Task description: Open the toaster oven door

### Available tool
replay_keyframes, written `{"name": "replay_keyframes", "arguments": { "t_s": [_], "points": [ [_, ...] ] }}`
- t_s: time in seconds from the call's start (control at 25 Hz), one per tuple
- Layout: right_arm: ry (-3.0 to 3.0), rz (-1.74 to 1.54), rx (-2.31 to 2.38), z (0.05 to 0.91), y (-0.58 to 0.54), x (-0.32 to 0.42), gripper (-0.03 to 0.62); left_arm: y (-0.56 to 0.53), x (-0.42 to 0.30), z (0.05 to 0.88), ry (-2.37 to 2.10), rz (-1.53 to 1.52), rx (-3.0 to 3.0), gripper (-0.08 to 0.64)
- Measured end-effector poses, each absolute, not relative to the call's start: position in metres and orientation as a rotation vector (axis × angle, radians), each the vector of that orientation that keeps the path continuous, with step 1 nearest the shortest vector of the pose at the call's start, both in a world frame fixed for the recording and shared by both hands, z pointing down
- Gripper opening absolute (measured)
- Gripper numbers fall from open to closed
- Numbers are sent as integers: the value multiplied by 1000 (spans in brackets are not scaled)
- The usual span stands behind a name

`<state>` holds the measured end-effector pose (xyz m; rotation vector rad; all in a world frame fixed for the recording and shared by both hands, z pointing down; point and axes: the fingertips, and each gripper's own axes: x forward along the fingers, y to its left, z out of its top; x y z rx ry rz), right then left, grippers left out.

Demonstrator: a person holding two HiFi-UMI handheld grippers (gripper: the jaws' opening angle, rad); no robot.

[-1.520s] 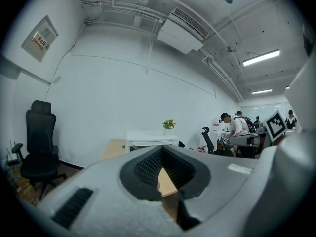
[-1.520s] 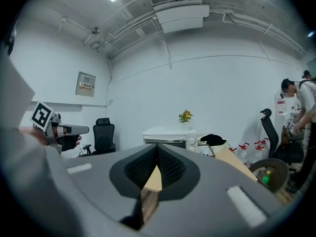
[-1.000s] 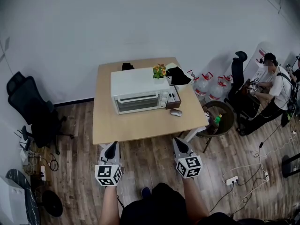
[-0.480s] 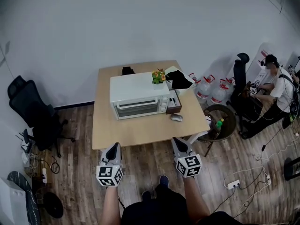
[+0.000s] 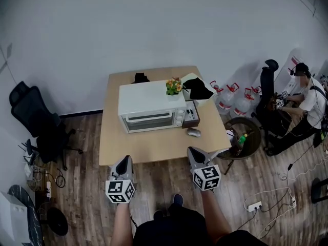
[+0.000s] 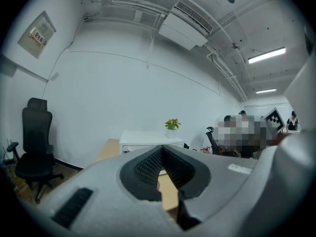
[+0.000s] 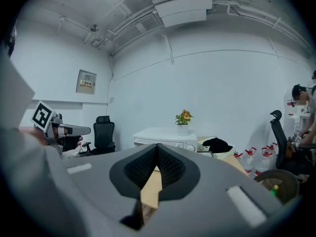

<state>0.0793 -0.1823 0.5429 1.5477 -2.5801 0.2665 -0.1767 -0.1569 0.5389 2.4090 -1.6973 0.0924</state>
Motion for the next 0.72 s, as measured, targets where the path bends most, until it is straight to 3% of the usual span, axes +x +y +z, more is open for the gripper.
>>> {"name": "replay_keyframes", "arguments": {
  "t_s": [0.72],
  "points": [
    [-2659,318,1349,560,-268,93,12,-205,-159,535,-1884,90,2282,0]
  ]
}}
